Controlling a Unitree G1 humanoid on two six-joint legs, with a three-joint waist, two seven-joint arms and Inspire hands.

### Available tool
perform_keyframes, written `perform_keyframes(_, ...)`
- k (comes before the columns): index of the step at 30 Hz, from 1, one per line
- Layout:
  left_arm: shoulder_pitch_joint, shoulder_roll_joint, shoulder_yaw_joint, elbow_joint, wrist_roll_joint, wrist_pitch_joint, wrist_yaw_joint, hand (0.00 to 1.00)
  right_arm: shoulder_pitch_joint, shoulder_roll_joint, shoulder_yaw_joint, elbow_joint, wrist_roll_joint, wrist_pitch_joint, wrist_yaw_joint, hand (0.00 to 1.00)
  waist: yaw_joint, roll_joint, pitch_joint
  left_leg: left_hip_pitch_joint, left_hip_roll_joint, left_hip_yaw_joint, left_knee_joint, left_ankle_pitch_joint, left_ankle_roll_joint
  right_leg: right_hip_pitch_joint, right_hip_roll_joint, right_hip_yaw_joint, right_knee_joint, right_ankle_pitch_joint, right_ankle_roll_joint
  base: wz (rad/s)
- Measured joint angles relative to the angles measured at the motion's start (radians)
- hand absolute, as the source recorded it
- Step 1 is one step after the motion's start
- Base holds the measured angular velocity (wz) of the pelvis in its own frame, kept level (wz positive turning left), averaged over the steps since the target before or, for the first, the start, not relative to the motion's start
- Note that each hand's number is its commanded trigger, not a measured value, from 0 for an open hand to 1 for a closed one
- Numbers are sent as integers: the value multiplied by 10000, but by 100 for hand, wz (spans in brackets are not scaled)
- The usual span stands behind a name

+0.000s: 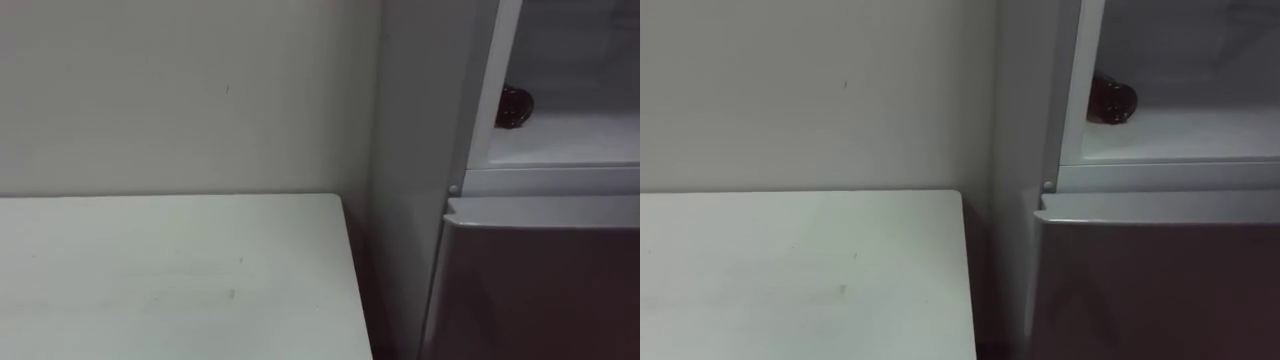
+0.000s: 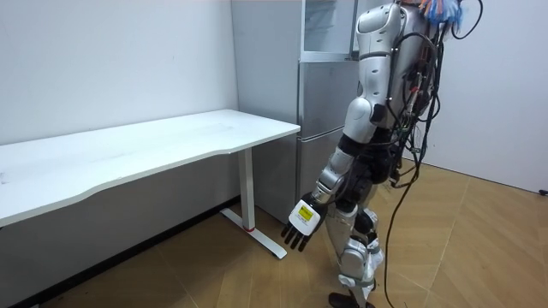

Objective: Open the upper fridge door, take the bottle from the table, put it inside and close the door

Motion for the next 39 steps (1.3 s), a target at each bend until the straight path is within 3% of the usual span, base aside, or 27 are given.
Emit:
perform_keyframes(6, 17, -36, 243, 81, 235, 29, -2, 0, -32, 107, -258, 500, 54, 380, 644, 0, -67, -2, 11, -15, -1, -4, -12, -10, 2, -15, 1, 3, 8, -2, 3, 0)
perform_keyframes(10, 69, -79, 375, 95, 234, 36, -8, 0, -77, 109, -823, 826, 556, 431, 966, 0, -138, 31, 22, -14, -1, -4, -13, -10, 3, -12, 8, 9, -3, -2, 3, 0)
perform_keyframes(15, 171, -82, 532, 76, 341, 179, 4, 0, 20, 109, -1331, 806, 989, 651, 961, 0, -285, 47, 25, -12, -1, 1, -11, -8, 3, -19, 4, 8, 18, -3, 2, 0)
perform_keyframes(19, 336, -84, 1071, -42, 424, 220, 21, 0, 43, 112, -1982, 696, 1336, 690, 926, 0, -354, -15, -5, -7, -2, 5, 8, -8, 3, -69, -17, -31, 113, -27, -16, 0)
perform_keyframes(26, 624, -26, 2193, -253, 648, 247, 21, 0, -171, 56, -3744, 159, 2576, 775, -106, 0, -589, -303, -21, 39, -19, 11, 17, -7, -3, -87, -47, -94, 246, -108, -32, 0)
perform_keyframes(30, 666, 19, 2337, -300, 852, 272, 26, 0, -292, -34, -4359, -659, 2704, 736, -732, 0, -721, -408, 16, 97, -38, 6, 14, -8, -4, -91, -86, -107, 365, -180, -36, 0)
perform_keyframes(33, 785, 44, 2378, -383, 878, 271, 15, 0, -463, -180, -4866, -1344, 2922, 746, -1113, 0, -903, -521, -6, 130, -51, 2, -6, -41, -56, -129, -82, 7, 394, -216, -20, 0)
perform_keyframes(39, 1097, 82, 2763, -755, 1409, 282, 85, 0, -511, -871, -5749, -2737, 3120, 613, -2662, 0, -1100, -804, -9, 124, -53, 7, -21, -27, -32, -183, -90, 25, 591, -326, -22, -1)
